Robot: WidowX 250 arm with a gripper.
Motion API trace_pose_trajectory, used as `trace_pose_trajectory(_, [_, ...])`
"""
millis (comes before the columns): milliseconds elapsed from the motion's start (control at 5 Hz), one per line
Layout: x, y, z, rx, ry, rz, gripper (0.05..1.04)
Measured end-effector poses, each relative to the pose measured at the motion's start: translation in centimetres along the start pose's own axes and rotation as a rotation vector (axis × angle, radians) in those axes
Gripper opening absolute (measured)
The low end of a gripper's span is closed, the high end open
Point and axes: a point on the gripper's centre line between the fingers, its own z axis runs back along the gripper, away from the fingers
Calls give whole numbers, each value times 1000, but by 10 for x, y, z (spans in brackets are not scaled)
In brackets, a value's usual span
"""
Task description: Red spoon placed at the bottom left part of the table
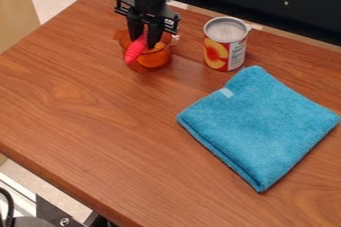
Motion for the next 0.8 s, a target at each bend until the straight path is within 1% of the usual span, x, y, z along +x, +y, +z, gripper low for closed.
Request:
trace_pose_trajectory(200, [0,-1,1,-6,0,-4,348])
trace_pose_trajectory(400, [0,2,1,10,4,26,348])
trace_pose_trajectory(600, [-1,7,7,17,32,64,348])
trace_pose_trajectory(800, [7,16,31,18,22,145,348])
